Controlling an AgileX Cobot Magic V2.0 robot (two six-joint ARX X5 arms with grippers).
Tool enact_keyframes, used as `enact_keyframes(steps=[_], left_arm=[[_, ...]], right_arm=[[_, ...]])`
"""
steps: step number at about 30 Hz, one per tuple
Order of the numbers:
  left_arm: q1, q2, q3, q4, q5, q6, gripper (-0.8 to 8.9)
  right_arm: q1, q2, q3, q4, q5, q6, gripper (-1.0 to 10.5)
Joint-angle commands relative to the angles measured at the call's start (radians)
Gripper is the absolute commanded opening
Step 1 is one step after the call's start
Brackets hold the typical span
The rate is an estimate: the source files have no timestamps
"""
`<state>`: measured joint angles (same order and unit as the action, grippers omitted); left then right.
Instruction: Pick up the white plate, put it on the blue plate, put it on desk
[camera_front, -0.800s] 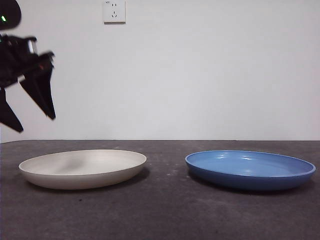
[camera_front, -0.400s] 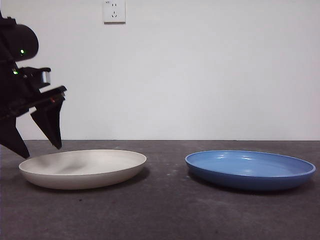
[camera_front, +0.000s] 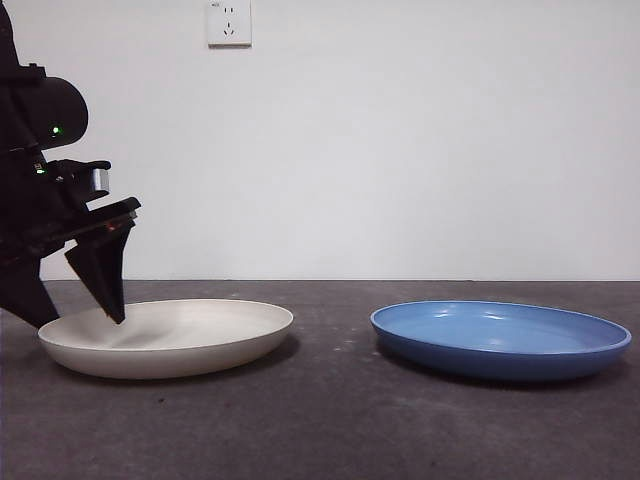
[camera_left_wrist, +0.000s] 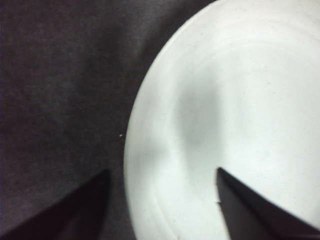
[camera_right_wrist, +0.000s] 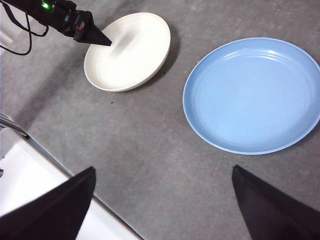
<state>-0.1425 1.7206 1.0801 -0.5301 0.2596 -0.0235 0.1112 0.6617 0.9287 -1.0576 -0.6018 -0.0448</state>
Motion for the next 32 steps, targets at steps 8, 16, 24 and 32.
enact_keyframes(steps=[8,16,24,32], left_arm=[[-0.002,0.015,0.022,-0.018,-0.006,-0.020,0.14],[-0.001,-0.021,0.026,-0.014,-0.007,-0.076,0.14],[-0.004,-0.203,0.031,-0.001,0.004,-0.136,0.14],[-0.103,-0.290,0.088,-0.002,0.060,-0.244,0.15]], right_arm=[[0.003,0.004,0.016,0.010,0.000,0.008,4.3],[0.003,0.003,0.016,0.009,0.000,0.008,4.3],[0.003,0.003,0.016,0.010,0.000,0.008,4.3],[0.003,0.003,0.016,0.011,0.000,0.020,4.4]])
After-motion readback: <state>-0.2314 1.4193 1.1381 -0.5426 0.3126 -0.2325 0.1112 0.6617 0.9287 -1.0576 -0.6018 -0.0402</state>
